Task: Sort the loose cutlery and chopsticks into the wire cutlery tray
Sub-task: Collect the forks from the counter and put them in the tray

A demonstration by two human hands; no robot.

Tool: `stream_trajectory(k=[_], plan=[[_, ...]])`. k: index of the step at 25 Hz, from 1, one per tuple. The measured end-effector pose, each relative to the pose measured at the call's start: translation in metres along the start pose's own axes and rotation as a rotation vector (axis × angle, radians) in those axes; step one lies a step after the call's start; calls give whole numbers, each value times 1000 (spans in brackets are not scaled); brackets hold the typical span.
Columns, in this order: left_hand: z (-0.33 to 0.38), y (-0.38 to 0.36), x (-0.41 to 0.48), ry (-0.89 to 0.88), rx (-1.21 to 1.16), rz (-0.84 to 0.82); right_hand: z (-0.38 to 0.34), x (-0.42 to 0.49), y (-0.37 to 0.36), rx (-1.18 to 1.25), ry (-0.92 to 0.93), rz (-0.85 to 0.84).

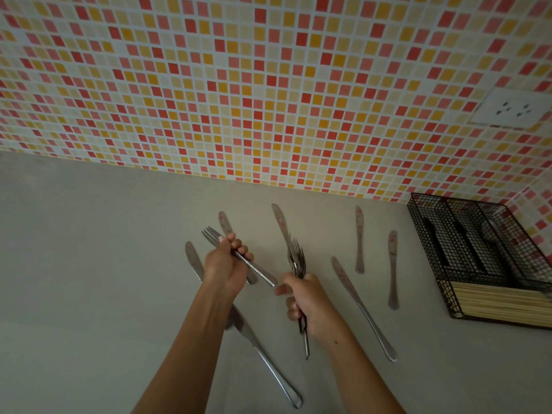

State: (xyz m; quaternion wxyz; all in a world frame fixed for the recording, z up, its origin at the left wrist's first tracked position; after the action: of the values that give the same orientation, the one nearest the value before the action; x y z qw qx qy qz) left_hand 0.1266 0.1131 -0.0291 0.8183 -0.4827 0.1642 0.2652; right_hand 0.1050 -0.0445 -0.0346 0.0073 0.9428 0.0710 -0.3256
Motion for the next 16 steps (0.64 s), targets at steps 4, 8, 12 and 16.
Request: stream_trajectory(k=[4, 8, 12, 16], plan=[[-2, -1, -3, 28, 61, 11, -11, -1, 14, 38, -25, -57], [-14, -6, -13, 106, 221, -29, -28, -15, 15, 81, 78, -222], [-23, -13, -20, 157, 314, -59, -40, -23, 15, -93, 158, -252], [-25, -24, -29, 128, 343, -125, -43, -24, 15, -96, 169, -214]])
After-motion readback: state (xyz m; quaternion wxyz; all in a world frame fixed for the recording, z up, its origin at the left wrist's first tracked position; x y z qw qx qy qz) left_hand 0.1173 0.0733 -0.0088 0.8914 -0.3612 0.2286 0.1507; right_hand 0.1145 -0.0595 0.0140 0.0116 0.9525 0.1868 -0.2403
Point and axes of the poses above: each hand's wrist, its own x-axis towards the middle knuckle, its own y-axis out of the back of the hand, z = x × y, the point moved 5 cm from there along x, towards the middle knuckle
